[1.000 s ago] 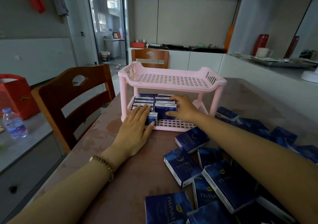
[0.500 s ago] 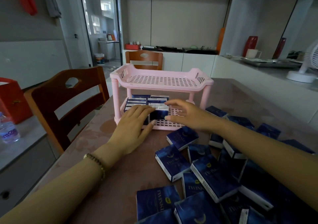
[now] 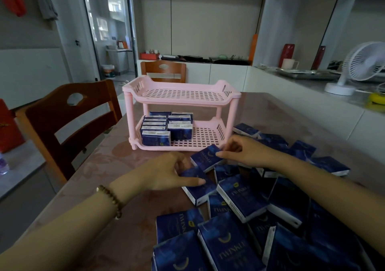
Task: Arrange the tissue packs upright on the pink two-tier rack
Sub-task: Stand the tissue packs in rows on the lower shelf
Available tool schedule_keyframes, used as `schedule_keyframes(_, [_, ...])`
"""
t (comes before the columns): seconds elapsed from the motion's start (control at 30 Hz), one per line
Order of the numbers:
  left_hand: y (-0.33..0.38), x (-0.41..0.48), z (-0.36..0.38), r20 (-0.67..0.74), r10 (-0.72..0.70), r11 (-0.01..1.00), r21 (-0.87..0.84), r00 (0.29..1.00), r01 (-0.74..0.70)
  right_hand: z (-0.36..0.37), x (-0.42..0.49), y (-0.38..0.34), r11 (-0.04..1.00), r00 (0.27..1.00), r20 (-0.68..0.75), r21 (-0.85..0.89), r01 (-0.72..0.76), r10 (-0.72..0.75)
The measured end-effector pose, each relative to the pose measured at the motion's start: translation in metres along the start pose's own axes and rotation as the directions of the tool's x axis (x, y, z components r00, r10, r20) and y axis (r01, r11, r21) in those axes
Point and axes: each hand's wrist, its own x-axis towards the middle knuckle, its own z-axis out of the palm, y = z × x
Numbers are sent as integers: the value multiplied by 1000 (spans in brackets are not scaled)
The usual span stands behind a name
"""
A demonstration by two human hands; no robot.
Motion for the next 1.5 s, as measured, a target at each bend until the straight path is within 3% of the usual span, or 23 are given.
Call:
schedule_keyframes(0.2, [1, -2, 4, 107, 57, 994, -100, 993, -46, 13, 9, -8, 997, 997, -49, 53, -55, 58])
schedule_keyframes(0.4, [-9, -7, -6, 23, -8, 941, -339, 1000, 16, 16, 9, -18, 913, 997, 35, 399, -81, 73])
schedule_keyframes(0.5, [-10, -10, -19, -77, -40, 901, -433, 996, 3, 12, 5, -20, 890, 998, 55, 455, -30, 6])
schedule_keyframes(0.63, [-19, -10, -37, -305, -126, 887, -460, 944, -30, 9, -2, -25, 890, 998, -46, 454, 51, -34])
schedule_keyframes(0.73, [-25, -10, -43, -382, -186, 862, -505, 905, -36, 5, -5, -27, 845, 992, -81, 520, 122, -94])
schedule_keyframes(0.93, [-15, -9, -31, -351, -198, 805, -591, 915, -52, 24, -2, -34, 834, 981, -22, 523, 175, -191])
schedule_keyframes(1.03, [-3, -13, -23, -247, -177, 728, -684, 953, -41, 36, 2, -37, 862, 979, -45, 468, 195, -198])
schedule_keyframes(1.13, [-8, -15, -20, -188, -106, 792, -610, 976, -31, 38, 3, -39, 888, 974, -20, 409, 212, -224])
schedule_keyframes(1.3, [-21, -16, -17, -121, 15, 888, -455, 993, -69, 40, 2, -35, 940, 938, 91, 107, 324, -334])
schedule_keyframes(1.5, [-29, -14, -14, -167, 71, 939, -321, 983, -123, 44, 7, -32, 928, 928, 142, 195, 316, -346])
